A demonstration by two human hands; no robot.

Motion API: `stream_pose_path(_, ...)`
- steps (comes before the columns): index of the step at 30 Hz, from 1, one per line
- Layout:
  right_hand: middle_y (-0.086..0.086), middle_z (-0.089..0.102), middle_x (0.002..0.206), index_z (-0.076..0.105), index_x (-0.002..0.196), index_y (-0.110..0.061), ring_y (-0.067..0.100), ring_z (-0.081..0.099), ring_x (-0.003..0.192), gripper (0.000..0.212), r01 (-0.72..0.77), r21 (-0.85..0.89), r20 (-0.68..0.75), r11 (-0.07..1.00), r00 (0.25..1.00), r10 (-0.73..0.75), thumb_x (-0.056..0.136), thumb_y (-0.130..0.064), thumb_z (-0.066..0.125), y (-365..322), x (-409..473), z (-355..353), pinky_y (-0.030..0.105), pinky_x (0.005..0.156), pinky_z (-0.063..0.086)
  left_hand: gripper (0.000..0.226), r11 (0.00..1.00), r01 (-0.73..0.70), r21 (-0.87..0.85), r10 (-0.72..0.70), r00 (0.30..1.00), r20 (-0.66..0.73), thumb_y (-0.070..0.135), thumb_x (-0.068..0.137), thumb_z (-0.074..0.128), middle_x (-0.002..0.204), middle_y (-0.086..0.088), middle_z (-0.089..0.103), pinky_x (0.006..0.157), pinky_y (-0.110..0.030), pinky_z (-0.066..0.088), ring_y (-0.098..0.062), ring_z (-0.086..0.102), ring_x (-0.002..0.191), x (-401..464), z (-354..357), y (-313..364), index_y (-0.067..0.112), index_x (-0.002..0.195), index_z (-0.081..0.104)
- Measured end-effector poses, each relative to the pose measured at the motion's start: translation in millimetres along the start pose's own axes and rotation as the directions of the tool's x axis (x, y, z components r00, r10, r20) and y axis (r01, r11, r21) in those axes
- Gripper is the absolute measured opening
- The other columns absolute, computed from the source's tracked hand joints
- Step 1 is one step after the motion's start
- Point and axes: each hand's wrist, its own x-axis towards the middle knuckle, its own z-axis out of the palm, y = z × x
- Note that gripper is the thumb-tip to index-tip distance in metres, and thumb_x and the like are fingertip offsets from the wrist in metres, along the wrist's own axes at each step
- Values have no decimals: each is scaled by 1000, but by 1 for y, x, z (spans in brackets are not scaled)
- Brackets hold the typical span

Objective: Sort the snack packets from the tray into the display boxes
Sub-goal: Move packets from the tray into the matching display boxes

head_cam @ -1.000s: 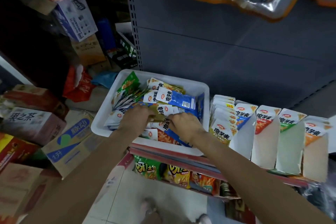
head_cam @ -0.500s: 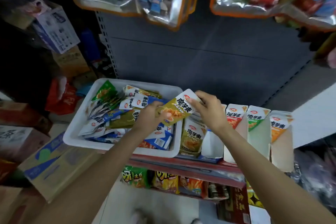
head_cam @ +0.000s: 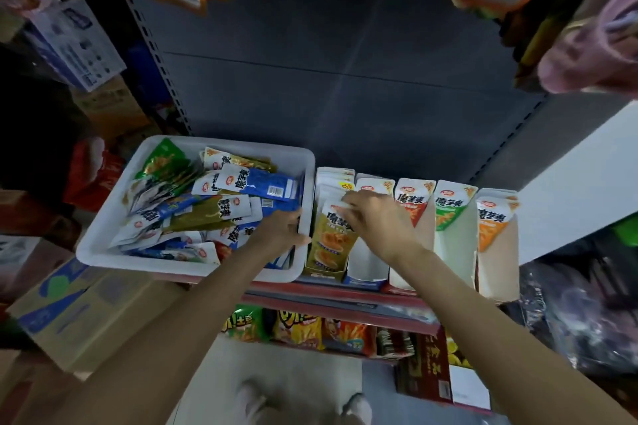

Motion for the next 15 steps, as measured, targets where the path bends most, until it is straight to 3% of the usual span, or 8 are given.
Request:
stream_pose_path(3,6,62,97,60,103,-15,29,64,87,13,56,-170,78,984,996,-43,95,-23,52,-5,-2,19,35,60,49,70,1000,0,7,1,1000,-14,14,85,68,139,-10,50,108,-36,36,-23,47,127,1,1,-1,10,145,33)
stream_pose_path(6,-1,61,72,66,83,-19,21,64,60,28,118,-328,115,937,990,-85,61,-13,84,-10,-5,34,25,38,42,62,998,5,-59,-6,1000,-28,14,83,70,131,-9,57,107,-41,39,-24,52,122,0,2,-3,11,139,45)
stream_pose_path(8,0,58,67,67,75,-16,19,61,55,40,115,-355,73,928,993,-95,43,-5,88,-11,-5,41,23,31,38,55,997,-6,-82,3,999,-36,14,82,70,126,-9,60,105,-42,40,-24,55,119,-3,2,-2,10,133,51)
stream_pose_path(11,4,57,77,67,79,-11,21,59,66,44,114,-315,46,942,993,-105,42,6,84,-14,-3,44,28,38,46,52,996,-28,-89,24,998,-54,11,85,67,127,-10,59,104,-32,40,-24,54,120,-6,4,0,9,134,49)
stream_pose_path(15,6,56,88,67,92,-10,24,58,80,39,107,-271,12,957,994,-108,56,1,79,-18,4,43,33,62,52,55,996,-80,-28,74,986,-149,12,92,58,133,-13,54,97,-27,40,-23,54,120,-14,7,4,6,142,36)
